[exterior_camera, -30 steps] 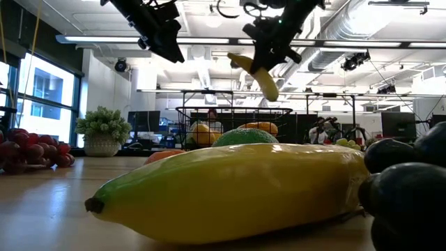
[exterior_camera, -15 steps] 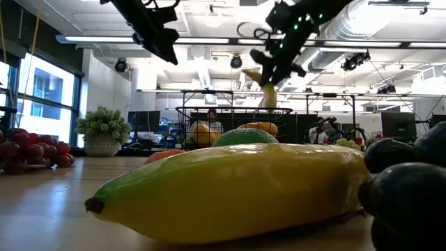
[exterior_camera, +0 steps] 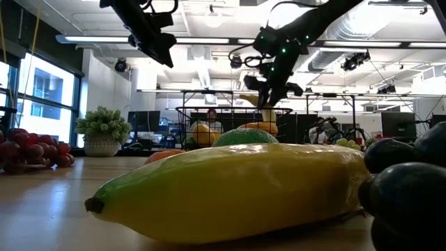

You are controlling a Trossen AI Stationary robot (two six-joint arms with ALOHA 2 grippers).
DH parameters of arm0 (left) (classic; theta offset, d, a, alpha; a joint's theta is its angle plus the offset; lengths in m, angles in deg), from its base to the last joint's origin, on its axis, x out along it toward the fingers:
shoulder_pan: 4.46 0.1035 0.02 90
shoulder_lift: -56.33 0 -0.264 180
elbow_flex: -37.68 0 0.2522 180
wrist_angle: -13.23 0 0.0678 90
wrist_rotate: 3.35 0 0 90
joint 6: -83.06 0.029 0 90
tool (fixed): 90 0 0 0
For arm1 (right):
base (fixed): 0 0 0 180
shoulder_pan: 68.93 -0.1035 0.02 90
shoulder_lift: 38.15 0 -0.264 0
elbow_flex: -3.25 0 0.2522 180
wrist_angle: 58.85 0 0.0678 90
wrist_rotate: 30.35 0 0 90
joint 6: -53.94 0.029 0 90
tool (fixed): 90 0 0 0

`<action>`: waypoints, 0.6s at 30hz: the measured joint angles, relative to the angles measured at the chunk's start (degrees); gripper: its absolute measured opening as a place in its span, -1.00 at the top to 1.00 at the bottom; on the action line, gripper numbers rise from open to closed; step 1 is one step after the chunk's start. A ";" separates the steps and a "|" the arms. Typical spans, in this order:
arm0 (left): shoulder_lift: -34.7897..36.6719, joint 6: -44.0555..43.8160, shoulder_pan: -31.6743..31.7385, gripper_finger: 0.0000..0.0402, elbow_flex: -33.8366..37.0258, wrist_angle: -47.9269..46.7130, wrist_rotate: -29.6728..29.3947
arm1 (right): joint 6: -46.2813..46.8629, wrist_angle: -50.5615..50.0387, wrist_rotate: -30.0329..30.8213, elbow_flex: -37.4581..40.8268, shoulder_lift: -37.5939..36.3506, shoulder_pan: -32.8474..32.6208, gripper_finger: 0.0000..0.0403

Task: Build produce basket
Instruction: Put the banana into the wire basket

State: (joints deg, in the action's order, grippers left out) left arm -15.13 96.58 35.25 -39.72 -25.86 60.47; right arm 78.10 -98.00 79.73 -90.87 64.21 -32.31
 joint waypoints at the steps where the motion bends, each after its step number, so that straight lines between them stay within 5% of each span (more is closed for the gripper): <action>1: 0.00 0.00 0.08 -0.19 0.02 0.00 0.00 | 0.46 -0.01 -0.12 0.00 0.21 0.00 0.47; 18: 0.00 0.15 0.43 -0.19 0.02 -0.04 0.03 | 5.60 -2.51 -0.78 0.00 1.21 0.99 -0.04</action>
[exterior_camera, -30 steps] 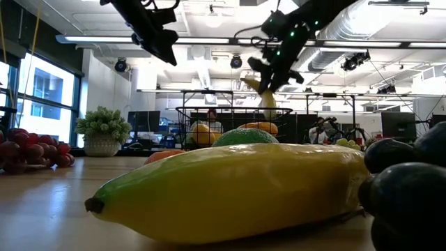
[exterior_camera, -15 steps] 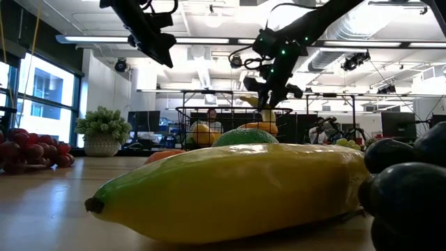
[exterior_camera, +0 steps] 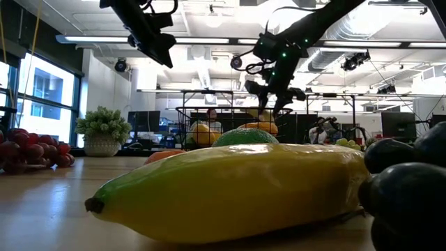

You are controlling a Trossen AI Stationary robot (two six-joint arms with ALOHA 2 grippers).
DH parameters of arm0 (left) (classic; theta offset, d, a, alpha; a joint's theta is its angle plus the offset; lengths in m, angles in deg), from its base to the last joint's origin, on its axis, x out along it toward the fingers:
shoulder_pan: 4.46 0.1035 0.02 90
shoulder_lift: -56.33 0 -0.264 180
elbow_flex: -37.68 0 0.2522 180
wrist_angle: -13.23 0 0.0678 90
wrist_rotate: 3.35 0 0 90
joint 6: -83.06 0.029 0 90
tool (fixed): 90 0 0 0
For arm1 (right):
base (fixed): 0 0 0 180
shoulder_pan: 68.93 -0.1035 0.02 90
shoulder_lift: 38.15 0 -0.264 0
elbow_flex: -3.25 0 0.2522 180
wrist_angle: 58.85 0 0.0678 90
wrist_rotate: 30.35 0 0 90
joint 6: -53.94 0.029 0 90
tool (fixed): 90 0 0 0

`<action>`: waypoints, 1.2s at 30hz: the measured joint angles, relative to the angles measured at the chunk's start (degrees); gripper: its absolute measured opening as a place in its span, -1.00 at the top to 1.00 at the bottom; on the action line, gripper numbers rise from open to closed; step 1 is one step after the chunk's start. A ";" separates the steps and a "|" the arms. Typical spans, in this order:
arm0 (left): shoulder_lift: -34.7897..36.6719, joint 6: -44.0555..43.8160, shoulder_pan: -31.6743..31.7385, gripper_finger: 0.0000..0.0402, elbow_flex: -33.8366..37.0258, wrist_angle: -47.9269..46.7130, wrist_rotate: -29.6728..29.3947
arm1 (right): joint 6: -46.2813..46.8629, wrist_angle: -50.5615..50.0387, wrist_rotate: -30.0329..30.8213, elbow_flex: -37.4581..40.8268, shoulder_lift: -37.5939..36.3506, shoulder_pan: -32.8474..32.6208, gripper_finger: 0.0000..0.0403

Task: Build produce basket
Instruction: Put the banana into the wire basket, then put the grapes into the wire basket

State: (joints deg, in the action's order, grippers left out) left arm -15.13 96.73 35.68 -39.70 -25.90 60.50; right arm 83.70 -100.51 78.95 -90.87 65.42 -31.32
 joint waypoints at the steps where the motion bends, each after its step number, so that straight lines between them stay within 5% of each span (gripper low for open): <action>1: 0.00 0.00 0.00 -0.19 0.00 0.00 0.01 | 0.04 -0.15 -0.04 0.00 0.00 0.11 -0.04; 24: 0.00 -0.17 -0.02 -0.19 0.00 -1.11 0.34 | -1.77 -17.24 -0.12 -12.84 -0.01 0.52 -0.06; 36: 0.11 -11.91 -2.33 -0.19 0.00 -13.53 15.58 | -1.57 -30.86 0.49 -18.92 -0.04 -2.76 -0.06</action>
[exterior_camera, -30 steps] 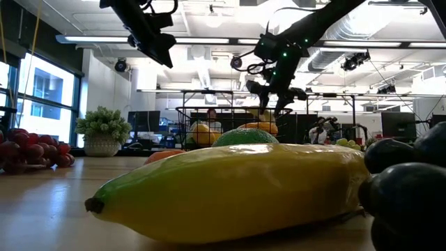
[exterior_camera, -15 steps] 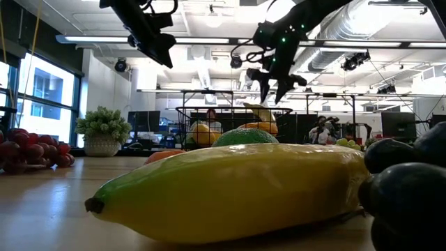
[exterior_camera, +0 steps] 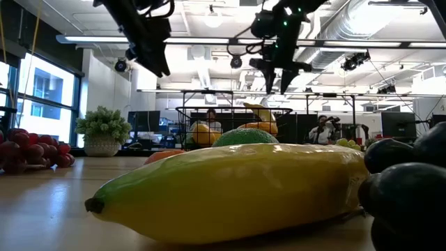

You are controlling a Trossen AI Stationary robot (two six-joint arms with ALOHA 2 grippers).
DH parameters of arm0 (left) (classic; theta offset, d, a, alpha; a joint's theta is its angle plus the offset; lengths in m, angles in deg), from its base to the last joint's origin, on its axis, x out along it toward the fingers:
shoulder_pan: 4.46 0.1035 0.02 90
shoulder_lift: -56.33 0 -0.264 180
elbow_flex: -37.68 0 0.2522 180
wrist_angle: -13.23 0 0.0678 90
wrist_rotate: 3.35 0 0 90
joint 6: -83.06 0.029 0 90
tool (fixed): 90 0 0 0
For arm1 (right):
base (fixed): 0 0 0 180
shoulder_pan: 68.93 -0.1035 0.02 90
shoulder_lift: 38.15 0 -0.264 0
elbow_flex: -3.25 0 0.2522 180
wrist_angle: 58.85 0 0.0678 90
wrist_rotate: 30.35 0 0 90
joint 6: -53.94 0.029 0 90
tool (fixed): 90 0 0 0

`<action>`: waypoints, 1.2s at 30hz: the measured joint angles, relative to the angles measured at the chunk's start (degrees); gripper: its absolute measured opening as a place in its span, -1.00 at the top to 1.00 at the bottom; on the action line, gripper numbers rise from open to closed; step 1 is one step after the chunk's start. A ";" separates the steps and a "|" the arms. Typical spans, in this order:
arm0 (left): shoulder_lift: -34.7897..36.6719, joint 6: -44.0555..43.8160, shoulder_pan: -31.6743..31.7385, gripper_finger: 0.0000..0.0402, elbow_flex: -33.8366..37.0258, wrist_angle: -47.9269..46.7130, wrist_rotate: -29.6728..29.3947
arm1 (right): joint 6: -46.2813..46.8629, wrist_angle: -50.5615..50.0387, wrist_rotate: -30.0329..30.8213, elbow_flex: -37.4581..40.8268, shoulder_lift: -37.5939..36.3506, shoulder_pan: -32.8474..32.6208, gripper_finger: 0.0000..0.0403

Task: Build produce basket
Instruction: Put the grapes into the wire basket

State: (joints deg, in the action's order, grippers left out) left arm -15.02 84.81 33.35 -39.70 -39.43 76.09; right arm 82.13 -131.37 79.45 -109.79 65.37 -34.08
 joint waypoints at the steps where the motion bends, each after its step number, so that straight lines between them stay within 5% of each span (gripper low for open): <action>1: 0.00 -0.32 -0.60 -0.19 -0.01 -1.15 0.04 | 0.00 -0.80 0.02 -0.47 0.02 -0.62 -0.06; 15: 0.04 -10.15 -12.67 -0.19 0.00 -15.61 -0.81 | 4.56 -15.07 3.34 -6.09 0.00 -9.78 -0.06; 28: 0.07 -35.07 -23.79 -0.19 0.00 -25.54 -0.99 | -2.56 -21.07 1.14 -6.15 0.00 -14.67 -0.06; 36: 0.07 -58.69 -31.69 -0.19 0.00 -31.41 1.36 | -8.49 -26.62 1.07 -6.15 0.00 -14.65 -0.06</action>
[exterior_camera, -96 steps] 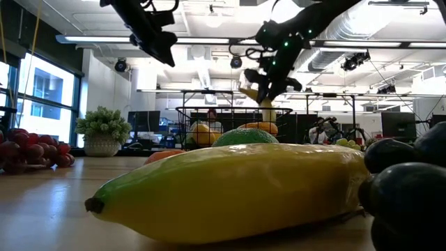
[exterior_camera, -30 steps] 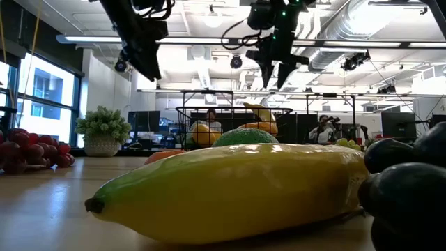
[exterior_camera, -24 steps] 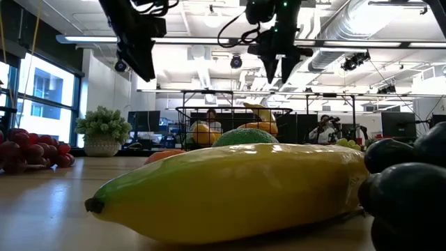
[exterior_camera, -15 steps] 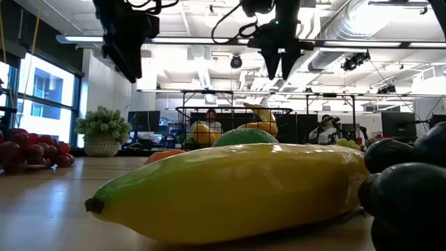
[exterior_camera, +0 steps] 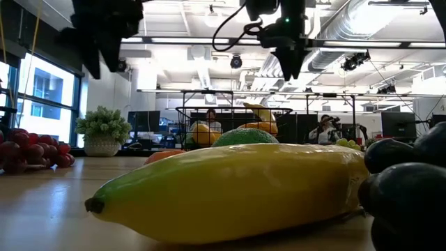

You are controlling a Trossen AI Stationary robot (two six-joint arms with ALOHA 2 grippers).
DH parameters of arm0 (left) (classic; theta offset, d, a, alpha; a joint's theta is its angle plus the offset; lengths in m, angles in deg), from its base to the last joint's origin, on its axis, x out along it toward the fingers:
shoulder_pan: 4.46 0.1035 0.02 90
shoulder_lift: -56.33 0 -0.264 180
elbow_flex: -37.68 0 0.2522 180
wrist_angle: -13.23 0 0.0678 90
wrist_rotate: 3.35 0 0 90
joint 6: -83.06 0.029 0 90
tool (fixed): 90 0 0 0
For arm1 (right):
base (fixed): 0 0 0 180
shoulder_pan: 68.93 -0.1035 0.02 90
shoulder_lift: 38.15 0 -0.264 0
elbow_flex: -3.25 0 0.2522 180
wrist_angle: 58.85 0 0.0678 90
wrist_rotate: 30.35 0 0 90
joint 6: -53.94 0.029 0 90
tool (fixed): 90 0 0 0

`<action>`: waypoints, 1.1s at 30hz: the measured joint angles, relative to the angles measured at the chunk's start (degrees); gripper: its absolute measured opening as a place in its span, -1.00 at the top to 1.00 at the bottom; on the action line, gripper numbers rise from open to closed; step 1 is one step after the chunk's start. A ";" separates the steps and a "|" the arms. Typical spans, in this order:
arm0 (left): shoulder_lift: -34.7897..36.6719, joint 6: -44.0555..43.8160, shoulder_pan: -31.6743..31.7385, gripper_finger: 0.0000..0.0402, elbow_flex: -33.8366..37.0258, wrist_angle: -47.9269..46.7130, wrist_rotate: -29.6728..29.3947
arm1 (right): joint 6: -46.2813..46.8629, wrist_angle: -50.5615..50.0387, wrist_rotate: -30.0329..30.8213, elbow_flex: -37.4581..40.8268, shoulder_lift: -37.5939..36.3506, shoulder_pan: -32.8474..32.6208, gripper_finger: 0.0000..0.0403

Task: Build produce basket
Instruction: Put the grapes into the wire basket

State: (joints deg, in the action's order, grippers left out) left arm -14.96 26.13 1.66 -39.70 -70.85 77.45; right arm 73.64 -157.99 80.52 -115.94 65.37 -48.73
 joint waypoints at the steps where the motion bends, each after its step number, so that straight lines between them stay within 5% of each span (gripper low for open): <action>1: 0.00 -2.81 -1.12 -0.19 0.00 -0.17 0.13 | -0.97 -0.40 0.00 0.00 0.00 0.00 -0.06; 20: -5.15 -46.19 -19.22 -0.19 6.02 -0.85 -0.35 | -16.16 -0.13 -0.02 0.20 0.00 -0.37 -0.06; 33: -7.97 -51.99 -20.02 -0.19 15.61 9.54 1.75 | -17.11 0.34 -0.04 0.26 0.00 -0.37 -0.06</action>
State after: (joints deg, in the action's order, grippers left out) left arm -22.93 -25.87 -18.36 -24.09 -61.31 79.19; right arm 56.52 -157.64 80.47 -115.68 65.37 -49.10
